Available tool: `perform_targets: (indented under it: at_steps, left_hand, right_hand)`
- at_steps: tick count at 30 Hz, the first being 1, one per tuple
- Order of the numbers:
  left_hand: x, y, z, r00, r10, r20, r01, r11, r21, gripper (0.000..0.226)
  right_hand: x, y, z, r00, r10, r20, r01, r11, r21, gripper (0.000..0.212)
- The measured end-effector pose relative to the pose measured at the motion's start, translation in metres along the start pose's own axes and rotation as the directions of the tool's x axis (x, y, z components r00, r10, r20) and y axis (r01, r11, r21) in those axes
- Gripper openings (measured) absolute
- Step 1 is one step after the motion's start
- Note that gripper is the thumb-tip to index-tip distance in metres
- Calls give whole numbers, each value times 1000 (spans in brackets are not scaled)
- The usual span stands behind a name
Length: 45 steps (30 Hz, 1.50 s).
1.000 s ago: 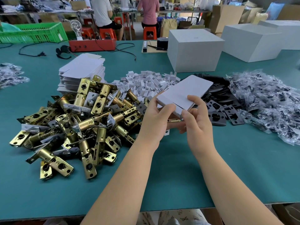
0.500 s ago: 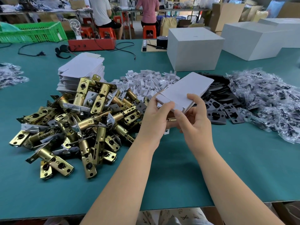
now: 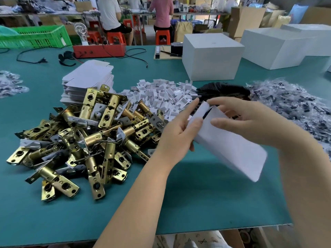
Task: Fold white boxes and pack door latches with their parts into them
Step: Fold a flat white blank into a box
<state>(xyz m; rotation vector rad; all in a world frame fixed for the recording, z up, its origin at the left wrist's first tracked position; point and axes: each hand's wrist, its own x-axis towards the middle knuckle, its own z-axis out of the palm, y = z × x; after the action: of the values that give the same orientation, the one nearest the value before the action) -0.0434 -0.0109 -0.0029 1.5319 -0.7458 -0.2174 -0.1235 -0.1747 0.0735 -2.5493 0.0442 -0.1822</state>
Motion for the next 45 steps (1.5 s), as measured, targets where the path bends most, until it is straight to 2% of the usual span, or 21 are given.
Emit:
perform_targets:
  at_steps: [2, 4, 6, 8, 10, 12, 15, 19, 21, 25, 27, 30, 35, 39, 43, 45]
  left_hand:
    - [1, 4, -1, 984, -31, -177, 21, 998, -57, 18]
    - [3, 4, -5, 953, -126, -276, 83, 984, -160, 13]
    - [4, 3, -6, 949, -136, -283, 92, 983, -160, 16]
    - [3, 2, -2, 955, -106, -277, 80, 991, -103, 19]
    - [1, 0, 2, 946, -117, -303, 97, 992, -80, 16]
    - [0, -1, 7, 932, -128, -339, 114, 992, -59, 24]
    - [-1, -1, 15, 937, -132, -324, 140, 990, 2, 27]
    - [1, -6, 16, 952, -26, -304, 79, 984, 163, 37]
    - [4, -7, 14, 948, -35, -317, 78, 989, 124, 36]
    - [4, -3, 12, 917, -150, -370, 104, 984, -142, 16]
    - [4, 0, 9, 897, -179, -404, 110, 976, -188, 17]
    - [6, 0, 8, 880, -224, -420, 144, 966, -215, 22]
    - [1, 5, 16, 922, -66, -382, 56, 998, -37, 25]
    - [4, 3, 12, 921, -166, -351, 116, 980, -161, 23]
    - [5, 2, 11, 906, -215, -366, 142, 966, -215, 13]
    - [5, 2, 11, 904, -229, -361, 160, 964, -212, 16]
  right_hand:
    - [7, 3, -2, 1000, 23, 6, -24, 986, 168, 33]
    - [13, 7, 10, 998, 49, -32, -34, 932, 361, 22]
    - [20, 10, 32, 990, 112, -83, -59, 877, 476, 16]
    - [23, 11, 56, 977, 180, -116, -80, 808, 584, 19]
    - [25, 9, 74, 970, 230, -81, -97, 668, 738, 24]
    - [28, 7, 82, 953, 300, -35, -132, 518, 845, 26]
    - [30, 7, 87, 909, 415, -35, -143, 389, 910, 22]
    - [28, 10, 86, 895, 445, -16, -126, 286, 950, 28]
    - [29, 12, 85, 890, 455, -35, -114, 297, 948, 31]
    - [27, 7, 89, 862, 462, -211, -6, 425, 905, 32]
    - [23, 4, 94, 846, 446, -292, 35, 501, 865, 30]
    - [19, 1, 99, 827, 438, -353, 68, 545, 836, 33]
    - [18, 3, 101, 789, 499, -360, 84, 492, 866, 33]
    - [19, 4, 100, 788, 463, -406, 72, 586, 807, 23]
    - [19, 5, 102, 797, 449, -405, 64, 604, 795, 17]
    - [19, 5, 104, 795, 454, -402, 55, 606, 793, 16]
